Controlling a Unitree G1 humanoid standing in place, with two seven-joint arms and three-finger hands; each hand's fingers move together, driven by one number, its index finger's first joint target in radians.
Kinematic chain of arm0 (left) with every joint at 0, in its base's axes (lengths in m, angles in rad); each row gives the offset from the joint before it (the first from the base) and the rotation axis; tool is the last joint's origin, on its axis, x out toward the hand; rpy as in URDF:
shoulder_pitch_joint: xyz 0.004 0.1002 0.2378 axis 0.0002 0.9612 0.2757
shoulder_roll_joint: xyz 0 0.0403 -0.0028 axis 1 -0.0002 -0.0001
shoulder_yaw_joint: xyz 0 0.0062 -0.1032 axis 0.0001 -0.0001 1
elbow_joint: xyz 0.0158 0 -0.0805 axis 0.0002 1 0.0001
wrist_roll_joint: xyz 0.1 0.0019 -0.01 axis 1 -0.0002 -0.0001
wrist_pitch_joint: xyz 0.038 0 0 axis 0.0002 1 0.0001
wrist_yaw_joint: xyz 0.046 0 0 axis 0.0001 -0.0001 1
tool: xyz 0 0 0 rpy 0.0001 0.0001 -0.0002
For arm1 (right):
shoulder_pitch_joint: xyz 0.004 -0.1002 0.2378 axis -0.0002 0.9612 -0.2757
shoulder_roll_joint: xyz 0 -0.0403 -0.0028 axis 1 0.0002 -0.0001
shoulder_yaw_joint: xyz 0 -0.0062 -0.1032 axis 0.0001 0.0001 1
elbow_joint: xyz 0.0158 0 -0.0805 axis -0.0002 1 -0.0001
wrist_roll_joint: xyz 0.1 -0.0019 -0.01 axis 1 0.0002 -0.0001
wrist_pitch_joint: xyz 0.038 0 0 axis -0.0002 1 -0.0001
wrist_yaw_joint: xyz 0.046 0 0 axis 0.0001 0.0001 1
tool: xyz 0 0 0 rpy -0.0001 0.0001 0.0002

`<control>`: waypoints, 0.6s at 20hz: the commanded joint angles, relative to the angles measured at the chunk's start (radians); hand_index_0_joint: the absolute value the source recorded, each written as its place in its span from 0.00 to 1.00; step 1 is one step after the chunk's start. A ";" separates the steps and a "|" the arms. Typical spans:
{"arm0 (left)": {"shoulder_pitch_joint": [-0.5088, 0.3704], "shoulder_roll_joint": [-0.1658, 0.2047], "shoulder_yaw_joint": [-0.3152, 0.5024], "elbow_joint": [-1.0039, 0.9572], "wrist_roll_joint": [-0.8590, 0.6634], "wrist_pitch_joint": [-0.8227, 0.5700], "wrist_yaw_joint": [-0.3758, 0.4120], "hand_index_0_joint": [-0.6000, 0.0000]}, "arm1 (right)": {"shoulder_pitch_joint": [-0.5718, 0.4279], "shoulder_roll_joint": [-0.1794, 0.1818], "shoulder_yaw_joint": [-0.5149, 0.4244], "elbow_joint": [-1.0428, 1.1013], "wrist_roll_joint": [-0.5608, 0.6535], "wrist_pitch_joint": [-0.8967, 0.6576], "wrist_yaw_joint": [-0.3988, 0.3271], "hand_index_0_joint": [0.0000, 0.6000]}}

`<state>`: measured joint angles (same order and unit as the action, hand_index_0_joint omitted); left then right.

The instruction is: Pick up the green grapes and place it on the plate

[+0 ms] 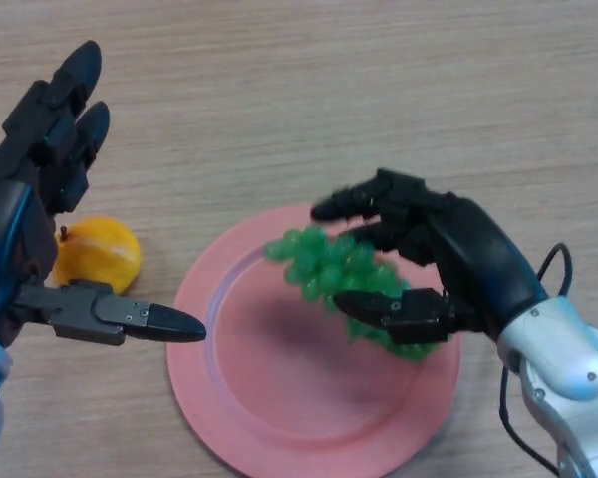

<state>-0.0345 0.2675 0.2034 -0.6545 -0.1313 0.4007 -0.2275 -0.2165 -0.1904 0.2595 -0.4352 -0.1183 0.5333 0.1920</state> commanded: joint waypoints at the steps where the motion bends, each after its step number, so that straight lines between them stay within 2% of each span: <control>1: -0.011 0.029 0.014 -0.041 0.007 -0.154 0.024 1.00 | -0.065 0.000 -0.042 -0.045 0.027 -0.096 -0.046 0.00; 7: -0.015 0.018 -0.011 -0.037 0.019 -0.120 0.015 1.00 | -0.094 0.000 -0.095 -0.066 0.149 -0.090 -0.109 0.00; 10: -0.018 0.024 0.007 -0.036 0.008 -0.106 0.013 1.00 | -0.042 0.000 -0.190 -0.135 0.175 -0.154 -0.060 0.00; 11: -0.019 0.027 0.012 -0.035 0.006 -0.106 0.011 1.00 | -0.028 -0.008 -0.214 -0.149 0.179 -0.161 -0.045 0.00; 12: -0.021 0.033 0.027 -0.030 0.002 -0.111 0.004 1.00 | 0.023 -0.033 -0.274 -0.184 0.211 -0.185 -0.009 0.00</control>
<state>-0.0272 0.2665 0.1684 -0.6408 -0.1290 0.3926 -0.2283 -0.1759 -0.1970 0.0338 -0.5588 0.0415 0.4965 0.1722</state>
